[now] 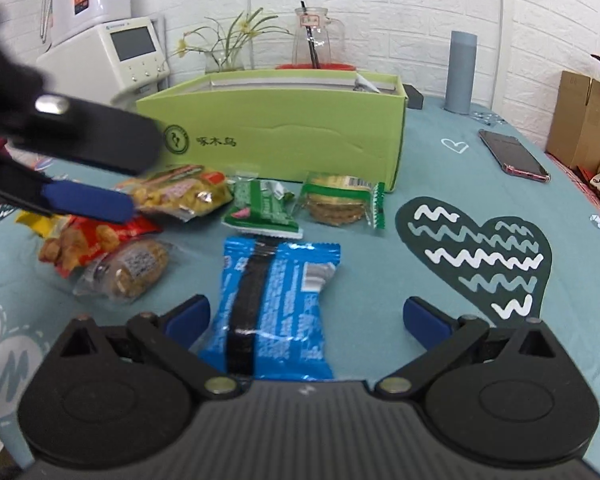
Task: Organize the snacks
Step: 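Reach the left gripper to the blue wrapped bar and grasp it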
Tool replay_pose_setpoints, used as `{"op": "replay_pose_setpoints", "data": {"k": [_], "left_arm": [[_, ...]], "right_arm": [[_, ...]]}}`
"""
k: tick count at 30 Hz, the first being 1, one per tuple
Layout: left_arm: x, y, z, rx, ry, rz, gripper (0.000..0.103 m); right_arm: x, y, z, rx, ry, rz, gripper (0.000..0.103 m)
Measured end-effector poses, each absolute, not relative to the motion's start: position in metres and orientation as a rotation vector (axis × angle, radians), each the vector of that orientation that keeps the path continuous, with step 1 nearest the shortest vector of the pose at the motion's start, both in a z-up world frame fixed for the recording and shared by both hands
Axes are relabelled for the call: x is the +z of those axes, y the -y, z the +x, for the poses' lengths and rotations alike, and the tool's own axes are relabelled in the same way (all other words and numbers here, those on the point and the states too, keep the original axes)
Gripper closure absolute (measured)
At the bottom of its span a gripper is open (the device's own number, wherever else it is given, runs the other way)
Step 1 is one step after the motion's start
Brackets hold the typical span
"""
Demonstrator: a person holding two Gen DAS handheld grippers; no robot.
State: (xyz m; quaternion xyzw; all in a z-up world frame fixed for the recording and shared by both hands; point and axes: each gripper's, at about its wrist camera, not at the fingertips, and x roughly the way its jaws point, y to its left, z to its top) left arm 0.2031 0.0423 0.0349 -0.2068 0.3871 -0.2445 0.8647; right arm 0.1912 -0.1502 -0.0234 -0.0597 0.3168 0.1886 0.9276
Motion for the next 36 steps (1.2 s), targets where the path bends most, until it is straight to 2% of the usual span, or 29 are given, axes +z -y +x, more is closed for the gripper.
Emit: {"op": "replay_pose_setpoints", "data": {"k": [4, 9, 15, 22, 23, 24, 25, 27, 28, 31, 36], "left_arm": [[0.019, -0.007, 0.22, -0.453, -0.892, -0.354, 0.027], [0.01, 0.013, 0.228, -0.44, -0.907, -0.279, 0.027], [0.007, 0.011, 0.231, -0.446, -0.91, -0.272, 0.027], [0.01, -0.001, 0.229, -0.501, -0.917, -0.331, 0.027], [0.009, 0.001, 0.229, -0.494, -0.916, -0.313, 0.027], [0.008, 0.003, 0.228, -0.482, -0.915, -0.289, 0.029], [0.008, 0.007, 0.227, -0.471, -0.909, -0.259, 0.035], [0.006, 0.013, 0.225, -0.462, -0.901, -0.212, 0.058], [0.005, 0.014, 0.224, -0.464, -0.903, -0.208, 0.071], [0.003, 0.011, 0.229, -0.473, -0.916, -0.255, 0.08], [0.022, 0.001, 0.237, -0.492, -0.894, -0.343, 0.081]], "right_arm": [[-0.028, 0.141, 0.194, 0.41, -0.684, -0.158, 0.001], [-0.027, 0.143, 0.195, 0.44, -0.691, -0.167, 0.001], [-0.024, 0.146, 0.197, 0.436, -0.716, -0.175, 0.001], [-0.013, 0.149, 0.192, 0.448, -0.658, -0.175, 0.001], [-0.016, 0.149, 0.195, 0.45, -0.672, -0.164, 0.005], [-0.019, 0.149, 0.197, 0.449, -0.691, -0.154, 0.014], [-0.021, 0.149, 0.197, 0.445, -0.683, -0.162, 0.019], [-0.019, 0.148, 0.193, 0.445, -0.664, -0.158, 0.041], [-0.018, 0.149, 0.193, 0.446, -0.662, -0.142, 0.044], [-0.018, 0.153, 0.194, 0.437, -0.661, -0.133, 0.046], [0.002, 0.157, 0.196, 0.437, -0.609, -0.125, 0.045]]}}
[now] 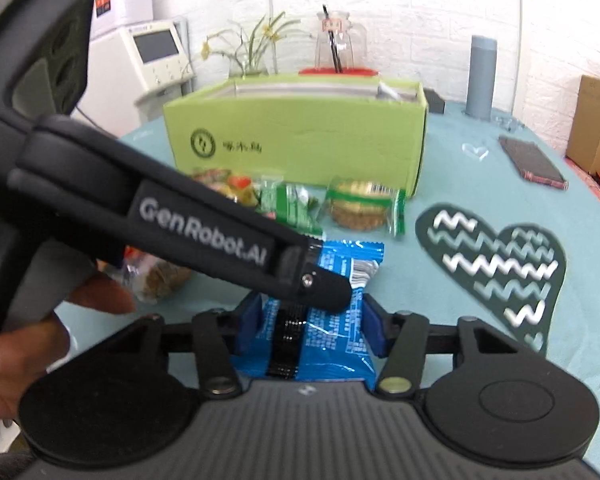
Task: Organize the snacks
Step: 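Reach the left gripper to the blue wrapped bar and grasp it, then carry the blue bar into the green box and open the left gripper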
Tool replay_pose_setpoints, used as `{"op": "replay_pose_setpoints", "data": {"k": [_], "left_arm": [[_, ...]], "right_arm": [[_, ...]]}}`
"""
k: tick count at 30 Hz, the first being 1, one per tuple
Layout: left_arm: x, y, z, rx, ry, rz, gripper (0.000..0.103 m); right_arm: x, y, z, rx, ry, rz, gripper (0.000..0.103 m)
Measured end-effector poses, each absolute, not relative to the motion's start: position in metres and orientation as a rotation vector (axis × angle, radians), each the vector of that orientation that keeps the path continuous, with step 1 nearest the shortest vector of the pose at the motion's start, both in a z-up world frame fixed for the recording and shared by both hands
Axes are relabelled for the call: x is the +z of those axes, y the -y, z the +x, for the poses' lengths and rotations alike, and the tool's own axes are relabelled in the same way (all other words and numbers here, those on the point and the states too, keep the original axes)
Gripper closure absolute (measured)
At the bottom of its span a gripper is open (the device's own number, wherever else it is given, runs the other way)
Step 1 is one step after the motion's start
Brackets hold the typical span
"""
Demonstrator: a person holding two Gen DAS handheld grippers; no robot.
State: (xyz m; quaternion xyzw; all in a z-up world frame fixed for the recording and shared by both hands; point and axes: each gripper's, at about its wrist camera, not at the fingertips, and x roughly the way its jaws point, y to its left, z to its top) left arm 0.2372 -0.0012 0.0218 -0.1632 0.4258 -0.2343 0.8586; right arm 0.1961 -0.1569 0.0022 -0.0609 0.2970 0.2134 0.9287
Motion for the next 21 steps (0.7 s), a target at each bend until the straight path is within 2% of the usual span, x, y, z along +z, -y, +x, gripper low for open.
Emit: {"op": "replay_pose_setpoints", "data": {"k": [7, 8, 11, 15, 21], "left_arm": [[0.098, -0.03, 0.285, -0.43, -0.684, -0.336, 0.08], [0.106, -0.036, 0.298, -0.414, -0.665, -0.334, 0.08], [0.121, -0.056, 0.334, -0.347, -0.627, -0.321, 0.081], [0.114, -0.085, 0.377, -0.257, -0.637, -0.303, 0.079], [0.069, -0.126, 0.418, -0.193, -0.753, -0.351, 0.079]], "right_arm": [[0.06, 0.13, 0.255, 0.504, -0.393, -0.201, 0.041], [0.067, 0.122, 0.27, 0.522, -0.374, -0.209, 0.038], [0.081, 0.101, 0.317, 0.567, -0.35, -0.237, 0.037], [0.077, 0.065, 0.378, 0.647, -0.397, -0.218, 0.037], [0.039, 0.028, 0.432, 0.732, -0.52, -0.226, 0.035]]}}
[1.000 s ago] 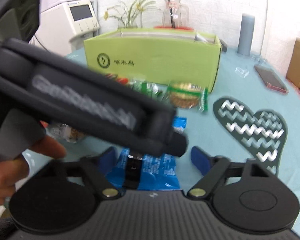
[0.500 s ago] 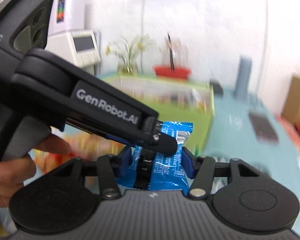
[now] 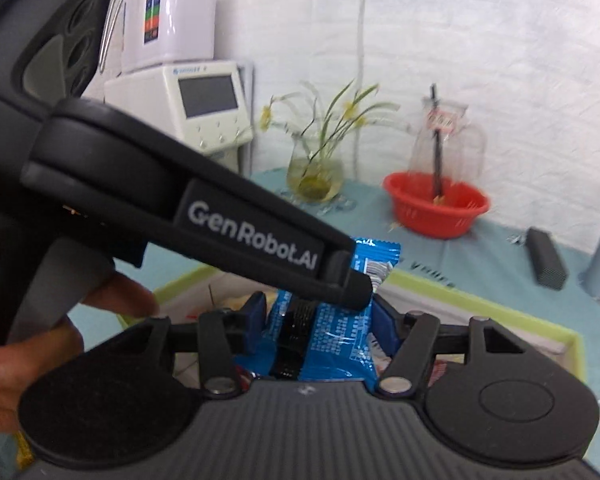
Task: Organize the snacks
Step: 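Carry the blue bar into the green box and open the left gripper, then move the left gripper back over the snack pile toward the sesame cake packet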
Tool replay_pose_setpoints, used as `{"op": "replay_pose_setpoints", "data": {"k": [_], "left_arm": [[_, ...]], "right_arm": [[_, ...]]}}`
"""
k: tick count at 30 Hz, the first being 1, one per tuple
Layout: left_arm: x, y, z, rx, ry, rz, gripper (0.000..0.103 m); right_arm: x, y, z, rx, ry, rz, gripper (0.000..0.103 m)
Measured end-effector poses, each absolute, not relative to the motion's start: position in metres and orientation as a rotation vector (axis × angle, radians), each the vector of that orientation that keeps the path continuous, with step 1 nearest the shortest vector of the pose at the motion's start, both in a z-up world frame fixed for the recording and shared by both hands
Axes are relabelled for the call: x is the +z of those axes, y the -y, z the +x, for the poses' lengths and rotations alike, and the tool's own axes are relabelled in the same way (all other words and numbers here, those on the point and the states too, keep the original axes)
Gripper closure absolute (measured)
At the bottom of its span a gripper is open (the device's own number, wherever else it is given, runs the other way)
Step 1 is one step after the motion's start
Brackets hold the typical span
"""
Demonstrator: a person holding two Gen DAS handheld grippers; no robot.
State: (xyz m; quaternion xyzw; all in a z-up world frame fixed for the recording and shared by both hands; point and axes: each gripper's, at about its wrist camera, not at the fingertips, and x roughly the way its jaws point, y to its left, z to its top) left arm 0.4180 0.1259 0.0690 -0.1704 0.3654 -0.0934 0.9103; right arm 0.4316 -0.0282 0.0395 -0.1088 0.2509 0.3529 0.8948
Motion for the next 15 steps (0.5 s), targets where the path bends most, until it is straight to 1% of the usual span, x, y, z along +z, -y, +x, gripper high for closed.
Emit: {"op": "replay_pose_setpoints", "data": {"k": [3, 4, 5, 6, 7, 8, 9, 10, 11, 14, 15], "left_arm": [[0.049, -0.131, 0.422, -0.209, -0.793, -0.376, 0.078], [0.048, -0.133, 0.421, -0.228, -0.79, -0.393, 0.076], [0.05, -0.135, 0.42, -0.237, -0.788, -0.413, 0.067], [0.053, -0.135, 0.417, -0.253, -0.774, -0.424, 0.062], [0.06, -0.135, 0.412, -0.267, -0.741, -0.423, 0.054], [0.067, -0.134, 0.406, -0.27, -0.71, -0.416, 0.048], [0.076, -0.133, 0.397, -0.269, -0.678, -0.409, 0.046], [0.085, -0.133, 0.388, -0.271, -0.643, -0.406, 0.038], [0.095, -0.133, 0.377, -0.274, -0.61, -0.406, 0.033], [0.114, -0.132, 0.342, -0.295, -0.553, -0.418, 0.03], [0.116, -0.131, 0.329, -0.303, -0.54, -0.422, 0.029]], "right_arm": [[0.024, 0.022, 0.436, 0.743, -0.582, -0.189, 0.033], [0.022, 0.024, 0.438, 0.741, -0.589, -0.174, 0.032], [0.023, 0.024, 0.438, 0.734, -0.581, -0.179, 0.03], [0.025, 0.026, 0.438, 0.716, -0.567, -0.187, 0.024], [0.028, 0.027, 0.432, 0.713, -0.552, -0.191, 0.02], [0.032, 0.03, 0.422, 0.716, -0.53, -0.186, 0.013], [0.037, 0.037, 0.415, 0.713, -0.5, -0.178, 0.007], [0.045, 0.042, 0.405, 0.71, -0.472, -0.182, 0.008], [0.052, 0.048, 0.393, 0.703, -0.446, -0.183, 0.008], [0.068, 0.066, 0.352, 0.686, -0.372, -0.181, 0.008], [0.07, 0.072, 0.338, 0.683, -0.36, -0.183, 0.005]]}}
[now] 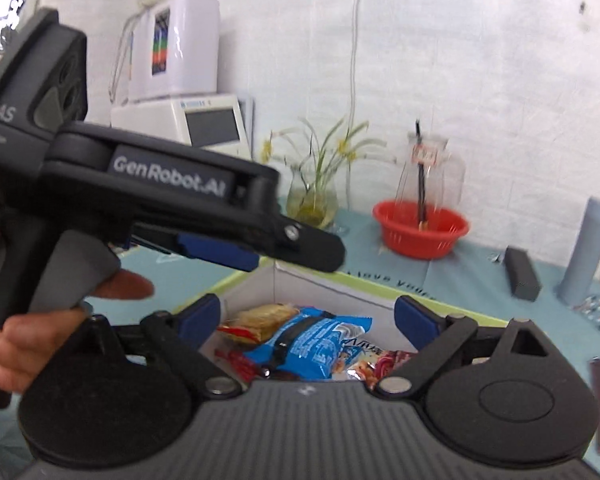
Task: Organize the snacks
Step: 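Move the left gripper back over the snack pile toward the sesame cake packet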
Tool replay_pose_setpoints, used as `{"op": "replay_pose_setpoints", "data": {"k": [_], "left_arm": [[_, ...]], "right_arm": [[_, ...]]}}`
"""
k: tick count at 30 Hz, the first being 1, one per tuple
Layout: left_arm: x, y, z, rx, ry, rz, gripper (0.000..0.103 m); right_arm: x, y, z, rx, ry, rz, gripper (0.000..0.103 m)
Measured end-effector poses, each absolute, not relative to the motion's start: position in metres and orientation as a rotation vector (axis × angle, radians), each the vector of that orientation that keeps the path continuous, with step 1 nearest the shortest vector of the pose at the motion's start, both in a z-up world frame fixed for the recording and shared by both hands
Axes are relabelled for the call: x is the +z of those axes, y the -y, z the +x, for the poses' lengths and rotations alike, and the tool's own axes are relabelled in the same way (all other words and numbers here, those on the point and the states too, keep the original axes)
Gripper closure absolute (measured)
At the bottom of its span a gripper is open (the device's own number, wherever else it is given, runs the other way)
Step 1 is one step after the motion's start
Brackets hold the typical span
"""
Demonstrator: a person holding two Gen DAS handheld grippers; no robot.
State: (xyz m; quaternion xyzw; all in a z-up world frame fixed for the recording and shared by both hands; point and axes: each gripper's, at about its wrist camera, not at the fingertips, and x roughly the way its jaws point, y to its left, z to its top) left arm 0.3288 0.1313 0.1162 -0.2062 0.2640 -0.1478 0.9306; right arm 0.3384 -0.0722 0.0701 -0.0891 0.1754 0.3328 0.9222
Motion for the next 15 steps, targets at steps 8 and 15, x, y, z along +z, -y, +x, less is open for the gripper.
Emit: {"op": "replay_pose_setpoints", "data": {"k": [8, 15], "left_arm": [[0.06, -0.134, 0.221, -0.244, -0.614, -0.522, 0.034], [0.023, -0.17, 0.18, -0.119, -0.71, -0.58, 0.038]], "right_arm": [[0.028, 0.102, 0.237, 0.644, -0.48, -0.149, 0.0], [0.007, 0.082, 0.193, 0.761, -0.573, -0.062, 0.0]]}}
